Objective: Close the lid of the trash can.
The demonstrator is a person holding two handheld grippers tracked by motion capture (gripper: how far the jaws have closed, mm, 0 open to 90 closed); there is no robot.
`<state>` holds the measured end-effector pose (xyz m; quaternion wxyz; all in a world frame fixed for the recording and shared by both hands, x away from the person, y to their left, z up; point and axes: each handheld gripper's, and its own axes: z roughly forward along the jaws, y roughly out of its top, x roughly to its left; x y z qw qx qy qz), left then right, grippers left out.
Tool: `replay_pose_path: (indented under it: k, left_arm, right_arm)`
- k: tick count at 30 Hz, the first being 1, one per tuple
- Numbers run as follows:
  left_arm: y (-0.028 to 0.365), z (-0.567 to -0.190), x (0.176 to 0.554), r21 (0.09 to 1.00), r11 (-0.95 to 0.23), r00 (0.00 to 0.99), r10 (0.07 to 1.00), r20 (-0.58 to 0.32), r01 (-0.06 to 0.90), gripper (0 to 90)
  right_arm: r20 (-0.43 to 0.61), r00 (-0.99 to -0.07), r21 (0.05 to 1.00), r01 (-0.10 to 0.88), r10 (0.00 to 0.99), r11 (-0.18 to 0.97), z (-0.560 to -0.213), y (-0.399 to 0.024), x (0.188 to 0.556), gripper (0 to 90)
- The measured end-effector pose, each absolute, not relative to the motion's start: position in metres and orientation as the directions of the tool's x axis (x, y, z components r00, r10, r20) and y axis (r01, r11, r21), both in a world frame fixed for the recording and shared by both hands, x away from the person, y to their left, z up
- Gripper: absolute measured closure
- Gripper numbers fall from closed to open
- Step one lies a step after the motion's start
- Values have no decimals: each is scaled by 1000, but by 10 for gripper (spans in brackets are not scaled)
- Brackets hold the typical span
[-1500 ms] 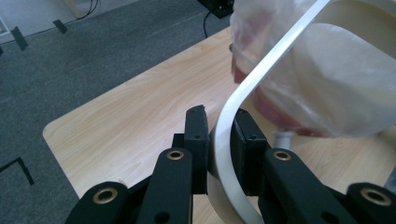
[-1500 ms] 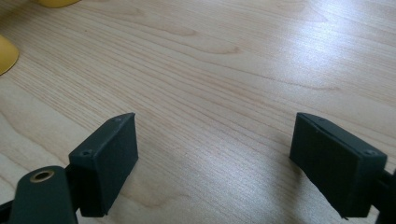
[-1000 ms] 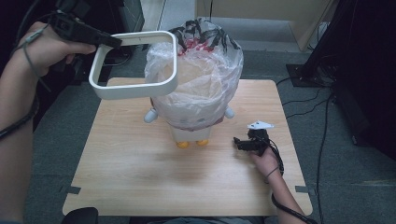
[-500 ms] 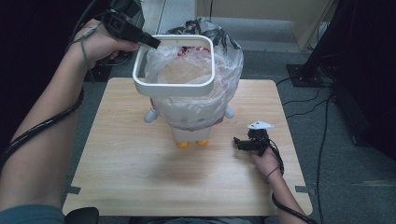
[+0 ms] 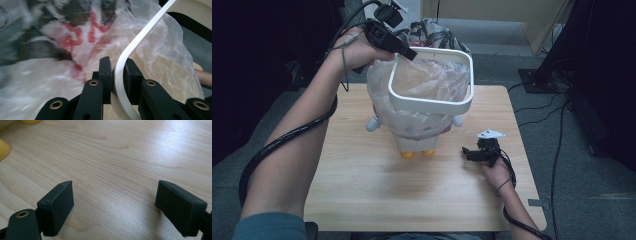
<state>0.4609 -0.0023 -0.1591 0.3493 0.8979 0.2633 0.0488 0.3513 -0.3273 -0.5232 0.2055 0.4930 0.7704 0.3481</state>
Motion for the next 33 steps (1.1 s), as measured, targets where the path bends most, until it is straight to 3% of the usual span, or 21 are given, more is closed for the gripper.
replay_pose_path:
  k: [6,15,24,33]
  left_arm:
    - [-6,-182,466,622,-641,852,516,-85,450,790]
    - [31,-184,478,658,-584,793,609,-34,476,788]
    - [58,-201,488,679,-506,746,659,-93,531,790]
    - [53,-208,489,686,-494,747,656,-108,534,792]
  right_arm:
    - [28,-429,738,618,903,271,-523,-327,351,149]
    - [26,-430,739,616,903,272,-523,-327,351,149]
    - [26,-429,739,616,903,272,-523,-327,351,149]
    - [26,-429,739,616,903,271,-523,-327,351,150]
